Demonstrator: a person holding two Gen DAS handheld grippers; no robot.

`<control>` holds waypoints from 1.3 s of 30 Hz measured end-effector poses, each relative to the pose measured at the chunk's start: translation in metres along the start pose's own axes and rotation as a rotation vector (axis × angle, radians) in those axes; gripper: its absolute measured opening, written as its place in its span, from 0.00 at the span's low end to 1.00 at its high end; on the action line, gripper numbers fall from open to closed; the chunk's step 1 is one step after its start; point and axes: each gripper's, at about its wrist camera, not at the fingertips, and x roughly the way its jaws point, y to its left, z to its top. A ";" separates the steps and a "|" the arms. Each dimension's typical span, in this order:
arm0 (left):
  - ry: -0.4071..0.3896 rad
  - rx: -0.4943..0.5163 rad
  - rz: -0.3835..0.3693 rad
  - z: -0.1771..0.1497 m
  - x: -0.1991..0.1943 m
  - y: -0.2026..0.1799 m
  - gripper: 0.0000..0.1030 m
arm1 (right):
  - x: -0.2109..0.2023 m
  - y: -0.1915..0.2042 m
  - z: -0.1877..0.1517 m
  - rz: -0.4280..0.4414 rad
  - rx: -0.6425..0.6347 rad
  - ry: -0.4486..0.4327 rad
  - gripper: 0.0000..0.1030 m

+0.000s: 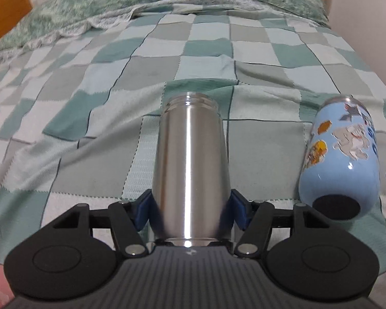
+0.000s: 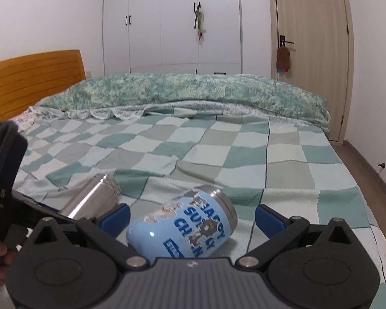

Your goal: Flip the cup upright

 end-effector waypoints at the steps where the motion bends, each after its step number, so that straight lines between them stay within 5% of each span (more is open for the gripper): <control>1: 0.004 0.004 0.000 -0.001 -0.001 0.000 0.61 | -0.001 0.001 -0.001 0.002 -0.013 0.008 1.00; 20: -0.090 0.245 0.012 -0.030 -0.038 -0.014 0.61 | -0.028 0.017 -0.025 -0.029 -0.188 0.191 1.00; 39: -0.189 0.331 0.000 -0.105 -0.138 -0.010 0.61 | -0.117 0.058 -0.036 -0.044 -0.216 0.186 1.00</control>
